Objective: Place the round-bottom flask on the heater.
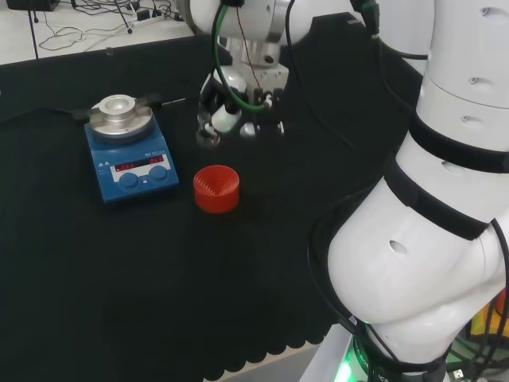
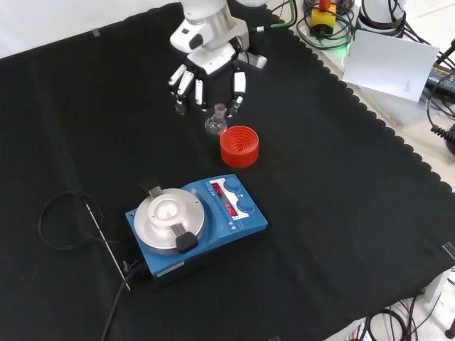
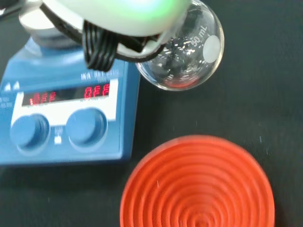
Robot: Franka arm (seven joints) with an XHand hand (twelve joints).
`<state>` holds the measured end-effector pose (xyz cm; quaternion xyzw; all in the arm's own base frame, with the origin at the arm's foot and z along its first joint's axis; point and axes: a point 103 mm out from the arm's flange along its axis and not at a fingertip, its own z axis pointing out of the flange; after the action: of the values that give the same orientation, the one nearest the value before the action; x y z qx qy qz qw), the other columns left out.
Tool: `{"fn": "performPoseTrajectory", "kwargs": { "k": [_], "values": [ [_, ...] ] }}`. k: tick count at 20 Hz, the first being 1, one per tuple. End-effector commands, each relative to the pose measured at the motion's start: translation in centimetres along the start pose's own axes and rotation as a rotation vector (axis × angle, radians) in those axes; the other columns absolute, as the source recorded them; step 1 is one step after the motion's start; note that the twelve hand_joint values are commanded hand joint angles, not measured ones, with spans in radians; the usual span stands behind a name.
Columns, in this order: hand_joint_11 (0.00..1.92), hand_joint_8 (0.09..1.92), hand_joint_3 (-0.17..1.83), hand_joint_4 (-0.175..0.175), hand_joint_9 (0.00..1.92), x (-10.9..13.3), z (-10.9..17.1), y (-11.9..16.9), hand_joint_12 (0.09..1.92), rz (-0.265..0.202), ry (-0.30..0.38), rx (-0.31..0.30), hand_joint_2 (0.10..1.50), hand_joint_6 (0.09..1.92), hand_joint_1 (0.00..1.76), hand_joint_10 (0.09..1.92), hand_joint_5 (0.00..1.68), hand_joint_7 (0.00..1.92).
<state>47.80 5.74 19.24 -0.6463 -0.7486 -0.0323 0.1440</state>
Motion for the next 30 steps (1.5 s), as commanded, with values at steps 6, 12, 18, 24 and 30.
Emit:
{"fn": "performPoseTrajectory", "kwargs": {
  "k": [6, 12, 18, 24, 30],
  "values": [
    [0.31, 0.67, 0.83, 0.173, 0.68, 3.6, -4.4, 5.9, 1.36, -0.061, -0.030, 0.004, 0.59, 0.82, 1.13, 0.57, 1.24, 0.45],
    [0.31, 0.67, 0.83, 0.172, 0.68, 6.0, -5.1, 10.3, 1.36, -0.105, -0.018, 0.013, 0.59, 0.82, 1.13, 0.57, 1.24, 0.45],
    [0.31, 0.67, 0.83, 0.171, 0.69, 7.8, -5.3, 13.6, 1.36, -0.121, 0.009, 0.006, 0.58, 0.82, 1.13, 0.58, 1.24, 0.45],
    [0.32, 0.67, 0.83, 0.169, 0.69, 9.3, -5.0, 15.7, 1.36, -0.131, 0.057, 0.012, 0.58, 0.82, 1.13, 0.58, 1.24, 0.45],
    [0.33, 0.67, 0.84, 0.167, 0.69, 10.9, -4.0, 17.0, 1.36, -0.154, 0.050, 0.025, 0.58, 0.82, 1.13, 0.58, 1.24, 0.45]
  ]
}}
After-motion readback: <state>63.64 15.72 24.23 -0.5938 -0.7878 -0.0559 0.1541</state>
